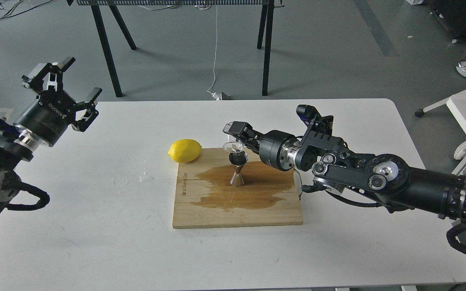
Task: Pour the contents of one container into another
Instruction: 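Raise the clear cup and pull the right arm back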
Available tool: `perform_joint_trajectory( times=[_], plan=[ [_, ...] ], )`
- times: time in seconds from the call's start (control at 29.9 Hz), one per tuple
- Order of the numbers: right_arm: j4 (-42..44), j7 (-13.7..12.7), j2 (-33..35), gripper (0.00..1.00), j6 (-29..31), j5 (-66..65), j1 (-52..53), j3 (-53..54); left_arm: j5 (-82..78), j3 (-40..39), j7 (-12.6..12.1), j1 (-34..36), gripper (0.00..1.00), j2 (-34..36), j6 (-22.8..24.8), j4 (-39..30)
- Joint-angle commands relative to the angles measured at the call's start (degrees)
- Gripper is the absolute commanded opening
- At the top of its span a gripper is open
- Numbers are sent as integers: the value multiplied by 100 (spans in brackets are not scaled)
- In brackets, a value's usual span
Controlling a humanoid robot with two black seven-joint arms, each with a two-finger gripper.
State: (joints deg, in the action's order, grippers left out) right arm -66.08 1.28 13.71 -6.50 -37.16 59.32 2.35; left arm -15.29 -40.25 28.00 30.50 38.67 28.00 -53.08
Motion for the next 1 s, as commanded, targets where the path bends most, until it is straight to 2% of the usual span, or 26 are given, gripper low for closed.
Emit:
perform_joint_trajectory(
  times=[0.0,0.23,0.47,0.67,0.84,0.97],
  plan=[
    [-133,39,105,34,-27,121,-87,283,0,0,0,0,90,9,0,0],
    [-581,109,544,34,34,534,-824,1292,0,9,0,0,90,35,0,0],
    [-1213,442,817,34,122,1394,-2624,3470,35,-9,0,0,90,-9,0,0],
    [-1452,627,502,34,570,2703,-4330,5738,44,0,0,-18,90,-17,0,0],
    [-1355,680,36,34,729,3819,-5104,6917,44,0,0,-18,90,-9,0,0],
    [-996,672,-298,34,773,4470,-5422,7446,44,0,0,-26,90,-17,0,0]
  ],
)
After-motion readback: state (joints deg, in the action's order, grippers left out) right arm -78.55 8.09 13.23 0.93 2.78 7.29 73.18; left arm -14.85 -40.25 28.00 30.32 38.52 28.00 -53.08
